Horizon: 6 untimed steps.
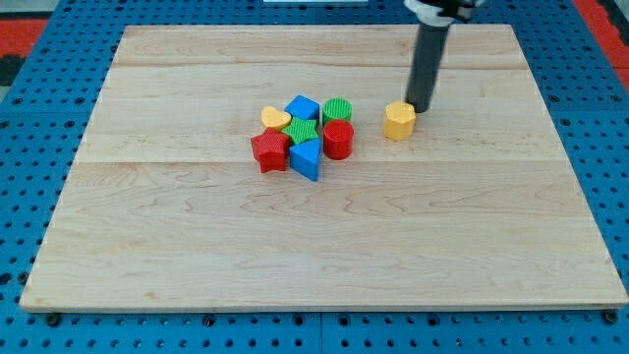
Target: Push the hexagon into the circles
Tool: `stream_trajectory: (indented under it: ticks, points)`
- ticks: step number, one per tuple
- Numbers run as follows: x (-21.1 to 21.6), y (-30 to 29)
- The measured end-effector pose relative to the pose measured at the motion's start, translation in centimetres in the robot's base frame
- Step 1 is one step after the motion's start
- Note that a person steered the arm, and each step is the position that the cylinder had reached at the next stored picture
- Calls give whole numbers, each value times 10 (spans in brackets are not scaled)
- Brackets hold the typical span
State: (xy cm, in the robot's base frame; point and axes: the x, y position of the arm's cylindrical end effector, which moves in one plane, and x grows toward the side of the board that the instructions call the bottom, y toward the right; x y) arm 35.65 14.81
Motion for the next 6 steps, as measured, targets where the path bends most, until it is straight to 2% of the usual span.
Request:
stream_trajectory:
  ticks: [1,2,4,5,6]
  points:
    - [1,14]
    - [10,-31]
    - [46,-1]
    - [49,-37]
    - [22,-77]
